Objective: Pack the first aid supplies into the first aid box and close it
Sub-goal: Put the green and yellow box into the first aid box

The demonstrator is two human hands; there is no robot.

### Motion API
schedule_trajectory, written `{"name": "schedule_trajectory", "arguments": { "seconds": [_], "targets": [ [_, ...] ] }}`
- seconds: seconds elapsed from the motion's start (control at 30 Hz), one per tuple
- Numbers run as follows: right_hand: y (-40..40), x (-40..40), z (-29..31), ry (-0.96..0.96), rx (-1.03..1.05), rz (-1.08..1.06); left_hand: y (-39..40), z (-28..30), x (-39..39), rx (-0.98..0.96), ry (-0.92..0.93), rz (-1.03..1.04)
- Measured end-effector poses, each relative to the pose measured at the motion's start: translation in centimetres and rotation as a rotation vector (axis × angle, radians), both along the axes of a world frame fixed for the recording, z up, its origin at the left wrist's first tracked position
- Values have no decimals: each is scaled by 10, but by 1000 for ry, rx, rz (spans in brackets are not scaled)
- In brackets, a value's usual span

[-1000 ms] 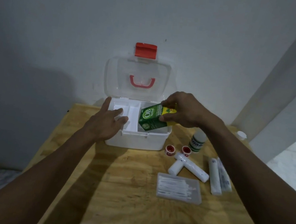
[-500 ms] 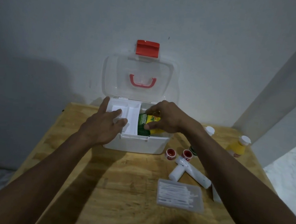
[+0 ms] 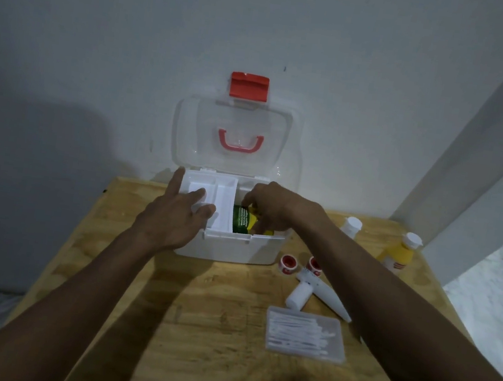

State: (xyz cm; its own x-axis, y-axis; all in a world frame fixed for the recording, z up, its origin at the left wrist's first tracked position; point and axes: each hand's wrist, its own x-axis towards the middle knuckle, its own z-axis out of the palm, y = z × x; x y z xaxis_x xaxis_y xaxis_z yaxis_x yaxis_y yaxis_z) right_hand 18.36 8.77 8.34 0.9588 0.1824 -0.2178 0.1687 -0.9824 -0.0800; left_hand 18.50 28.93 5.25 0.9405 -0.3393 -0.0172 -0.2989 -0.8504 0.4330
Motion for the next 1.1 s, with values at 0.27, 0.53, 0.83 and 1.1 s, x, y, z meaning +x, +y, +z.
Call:
{"name": "schedule_trajectory", "arguments": {
  "seconds": [0.27,0.53,0.83,1.1],
  "targets": [
    [-1,13,-2,40,375,-212,0,1,0,-15,9,2],
    [3,8,-13,132,696,-352,-1,4,-2,-17,11,0],
    [6,2,-14,202,739,-352,-1,0,-1,-32,2,12],
    [6,-3,-13,195,774,-367,-2,1,-1,-27,6,11]
  ]
}}
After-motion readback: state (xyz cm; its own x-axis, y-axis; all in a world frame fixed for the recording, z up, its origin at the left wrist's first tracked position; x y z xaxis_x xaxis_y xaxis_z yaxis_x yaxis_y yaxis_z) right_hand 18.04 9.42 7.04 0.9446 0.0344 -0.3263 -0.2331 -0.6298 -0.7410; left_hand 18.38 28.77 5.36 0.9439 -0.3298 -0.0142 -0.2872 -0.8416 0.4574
